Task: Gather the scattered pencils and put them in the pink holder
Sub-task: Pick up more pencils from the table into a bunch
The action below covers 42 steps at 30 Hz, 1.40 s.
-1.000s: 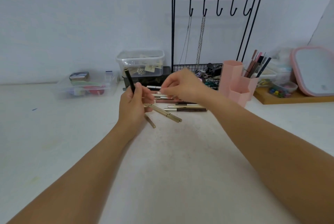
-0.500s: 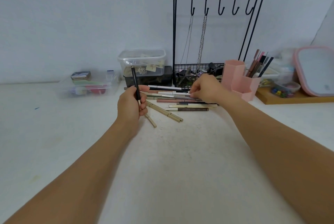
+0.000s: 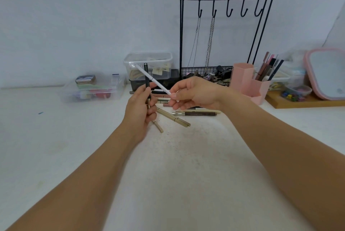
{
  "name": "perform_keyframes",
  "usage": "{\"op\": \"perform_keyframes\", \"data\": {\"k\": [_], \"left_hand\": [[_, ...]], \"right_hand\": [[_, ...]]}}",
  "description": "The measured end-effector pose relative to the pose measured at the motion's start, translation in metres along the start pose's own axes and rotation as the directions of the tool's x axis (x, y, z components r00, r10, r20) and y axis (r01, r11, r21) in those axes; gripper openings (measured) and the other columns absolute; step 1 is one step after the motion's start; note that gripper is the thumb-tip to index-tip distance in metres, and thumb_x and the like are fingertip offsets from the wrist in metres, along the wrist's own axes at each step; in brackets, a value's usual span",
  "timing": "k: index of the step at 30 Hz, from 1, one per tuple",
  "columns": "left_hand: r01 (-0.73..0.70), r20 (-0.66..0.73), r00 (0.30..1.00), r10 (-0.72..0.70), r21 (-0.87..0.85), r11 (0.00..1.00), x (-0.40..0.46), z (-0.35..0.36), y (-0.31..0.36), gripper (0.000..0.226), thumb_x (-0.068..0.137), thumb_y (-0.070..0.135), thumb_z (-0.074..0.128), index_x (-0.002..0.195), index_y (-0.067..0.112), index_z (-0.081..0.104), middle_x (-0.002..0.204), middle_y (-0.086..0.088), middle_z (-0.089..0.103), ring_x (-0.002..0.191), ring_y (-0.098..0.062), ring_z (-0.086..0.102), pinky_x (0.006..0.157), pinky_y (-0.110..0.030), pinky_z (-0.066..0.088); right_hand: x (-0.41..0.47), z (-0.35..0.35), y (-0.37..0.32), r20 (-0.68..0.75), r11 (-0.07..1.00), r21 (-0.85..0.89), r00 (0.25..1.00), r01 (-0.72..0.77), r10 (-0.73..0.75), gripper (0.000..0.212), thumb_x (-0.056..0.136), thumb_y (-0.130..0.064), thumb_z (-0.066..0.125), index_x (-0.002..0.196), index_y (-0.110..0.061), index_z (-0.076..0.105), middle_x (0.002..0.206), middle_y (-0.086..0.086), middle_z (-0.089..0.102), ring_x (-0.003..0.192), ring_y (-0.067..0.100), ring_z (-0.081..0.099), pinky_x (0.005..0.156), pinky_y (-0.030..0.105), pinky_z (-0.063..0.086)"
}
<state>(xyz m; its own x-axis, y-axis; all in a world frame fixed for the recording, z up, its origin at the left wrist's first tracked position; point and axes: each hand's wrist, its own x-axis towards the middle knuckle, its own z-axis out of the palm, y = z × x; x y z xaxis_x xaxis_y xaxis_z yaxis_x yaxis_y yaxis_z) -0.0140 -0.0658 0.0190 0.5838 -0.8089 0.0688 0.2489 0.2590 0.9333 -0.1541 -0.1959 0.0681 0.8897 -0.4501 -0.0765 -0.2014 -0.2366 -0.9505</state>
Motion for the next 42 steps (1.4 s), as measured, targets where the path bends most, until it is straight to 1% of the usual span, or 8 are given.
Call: {"op": "perform_keyframes", "data": {"k": [4,8,15,18,24,31,37,42], "left_hand": [[-0.008,0.048,0.999,0.007,0.013,1.0,-0.001,0.002,0.0,0.006,0.1,0.022,0.058,0.098,0.016,0.061,0.065,0.004,0.043,0.052,-0.009,0.034,0.044,-0.021,0.031],[-0.061,0.047,0.997,0.054,0.176,0.982,-0.004,0.002,-0.006,0.018,0.103,0.029,0.058,0.105,0.011,0.062,0.073,-0.002,0.063,0.06,-0.015,0.052,0.057,-0.026,0.051],[-0.065,-0.065,0.994,0.083,0.239,0.969,-0.001,0.003,-0.007,0.036,0.108,0.038,0.044,0.084,0.014,0.056,0.079,-0.006,0.061,0.07,-0.016,0.059,0.071,-0.031,0.054],[-0.088,-0.047,0.994,0.099,0.195,0.977,-0.003,0.002,-0.005,0.037,0.108,0.04,0.04,0.082,0.017,0.052,0.068,0.001,0.057,0.065,-0.012,0.059,0.068,-0.031,0.057],[-0.08,0.015,0.997,0.079,0.248,0.965,-0.005,0.002,-0.001,0.034,0.106,0.048,0.037,0.086,0.02,0.039,0.061,0.007,0.037,0.051,-0.009,0.034,0.041,-0.021,0.031],[-0.076,0.003,0.997,0.08,0.353,0.933,-0.004,0.001,0.004,0.038,0.105,0.055,0.031,0.086,0.023,0.039,0.064,0.008,0.037,0.055,-0.008,0.033,0.041,-0.02,0.026],[0.01,-0.041,0.999,0.002,0.287,0.958,-0.007,0.004,0.001,0.042,0.098,0.053,0.056,0.074,0.022,0.041,0.055,0.01,0.037,0.051,-0.007,0.031,0.04,-0.02,0.025],[0.033,-0.05,0.999,-0.021,0.245,0.969,-0.004,0.002,0.0,0.048,0.1,0.047,0.056,0.065,0.024,0.034,0.054,0.007,0.031,0.048,-0.009,0.026,0.04,-0.021,0.021]], "right_hand": [[0.002,0.011,0.006,0.061,0.999,-0.022,0.997,-0.041,0.043,0.011,0.098,-0.014,0.064,0.106,-0.006,0.064,0.107,0.016,0.076,0.082,0.017,0.075,0.065,0.022,0.058],[0.006,0.031,0.007,-0.008,0.996,-0.092,1.0,-0.003,0.002,0.008,0.094,-0.013,0.07,0.097,-0.006,0.067,0.092,0.014,0.077,0.077,0.018,0.074,0.062,0.022,0.056],[0.007,0.034,0.001,-0.117,0.929,-0.363,0.986,0.072,-0.122,0.01,0.087,-0.023,0.078,0.088,-0.012,0.079,0.077,-0.002,0.072,0.071,0.008,0.066,0.061,0.02,0.053],[-0.002,0.006,-0.013,-0.195,0.817,-0.574,0.963,0.042,-0.187,0.01,0.088,-0.026,0.077,0.092,-0.018,0.078,0.08,-0.01,0.072,0.072,0.004,0.068,0.067,0.017,0.051],[-0.013,-0.05,-0.005,-0.205,0.496,-0.833,0.969,-0.246,0.137,0.011,0.088,-0.026,0.076,0.096,-0.018,0.075,0.087,-0.003,0.072,0.077,0.011,0.067,0.067,0.025,0.052],[-0.016,-0.075,0.011,-0.309,0.394,-0.844,0.93,-0.365,0.199,0.012,0.084,-0.008,0.078,0.083,-0.02,0.076,0.083,0.0,0.074,0.067,0.013,0.066,0.064,0.026,0.051],[-0.013,-0.076,0.017,-0.305,0.365,-0.858,0.93,-0.363,0.207,0.01,0.082,-0.009,0.08,0.079,-0.019,0.078,0.068,0.0,0.072,0.069,0.017,0.067,0.063,0.028,0.054],[-0.012,-0.078,0.02,-0.302,0.387,-0.845,0.927,-0.369,0.225,0.011,0.085,-0.008,0.076,0.082,-0.019,0.077,0.073,0.003,0.073,0.073,0.019,0.067,0.059,0.026,0.052]]}}
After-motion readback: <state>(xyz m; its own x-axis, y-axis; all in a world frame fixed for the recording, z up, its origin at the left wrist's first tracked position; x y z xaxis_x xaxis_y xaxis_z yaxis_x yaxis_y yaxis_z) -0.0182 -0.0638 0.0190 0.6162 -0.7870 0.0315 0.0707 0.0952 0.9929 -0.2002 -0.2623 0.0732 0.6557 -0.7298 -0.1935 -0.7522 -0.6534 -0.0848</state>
